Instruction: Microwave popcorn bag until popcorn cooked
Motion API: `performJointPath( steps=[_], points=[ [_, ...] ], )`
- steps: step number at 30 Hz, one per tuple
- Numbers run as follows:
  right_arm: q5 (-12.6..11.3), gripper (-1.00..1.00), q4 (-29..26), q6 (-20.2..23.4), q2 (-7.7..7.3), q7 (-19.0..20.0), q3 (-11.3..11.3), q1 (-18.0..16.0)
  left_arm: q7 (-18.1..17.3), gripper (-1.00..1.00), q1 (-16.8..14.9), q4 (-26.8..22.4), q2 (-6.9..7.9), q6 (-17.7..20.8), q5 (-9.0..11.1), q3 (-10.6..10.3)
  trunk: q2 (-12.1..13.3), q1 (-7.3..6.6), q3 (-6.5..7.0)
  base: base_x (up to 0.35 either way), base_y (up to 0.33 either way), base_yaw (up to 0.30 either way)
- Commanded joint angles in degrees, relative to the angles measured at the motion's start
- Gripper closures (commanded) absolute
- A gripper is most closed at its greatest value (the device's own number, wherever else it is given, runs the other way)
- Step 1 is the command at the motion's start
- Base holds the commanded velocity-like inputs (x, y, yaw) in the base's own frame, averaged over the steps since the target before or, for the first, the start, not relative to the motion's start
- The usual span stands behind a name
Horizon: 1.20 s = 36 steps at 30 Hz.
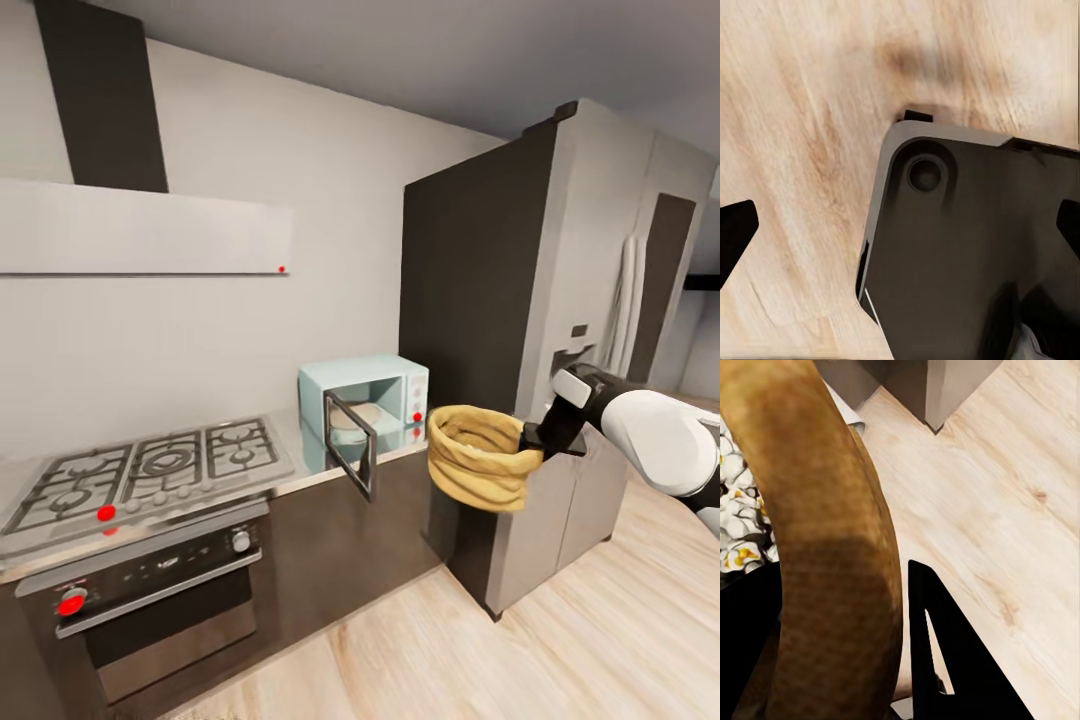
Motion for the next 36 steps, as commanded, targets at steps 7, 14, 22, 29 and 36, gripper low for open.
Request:
performJointPath(
  steps=[7, 14, 22, 29, 36],
  points=[
    [0.1, 1.0, 0.1, -0.1, 2.07, -0.4, -0.5, 0.0, 0.0, -1.0, 0.0, 0.0, -0.05, 0.0, 0.0, 0.2, 0.0, 0.03, -0.01, 0.083, -0.199, 0.23],
    [0.1, 1.0, 0.1, -0.2, 2.1, -0.4, -0.5, 0.0, 0.0, -1.0, 0.0, 0.0, -0.01, 0.0, 0.0, 0.2, 0.0, 0.03, -0.01, 0.084, -0.218, 0.055],
    [0.1, 1.0, 0.1, -0.2, 2.08, -0.4, -0.5, 0.0, 0.0, -1.0, 0.0, 0.0, -0.02, 0.0, 0.0, 0.2, 0.0, 0.03, -0.01, 0.084, -0.227, 0.001],
    [0.1, 1.0, 0.1, -0.3, 2.1, -0.4, -0.5, 0.0, 0.0, -1.0, 0.0, 0.0, 0.0, 0.0, 0.0, 0.2, 0.0, 0.03, -0.34, 0.084, -0.226, 0.006],
    [0.1, 1.0, 0.1, -0.2, 2.11, -0.4, -0.5, 0.0, 0.0, -1.0, 0.0, 0.0, 0.0, 0.0, 0.0, 0.3, 0.0, 0.03, -0.91, 0.053, -0.103, 0.114]
  ],
)
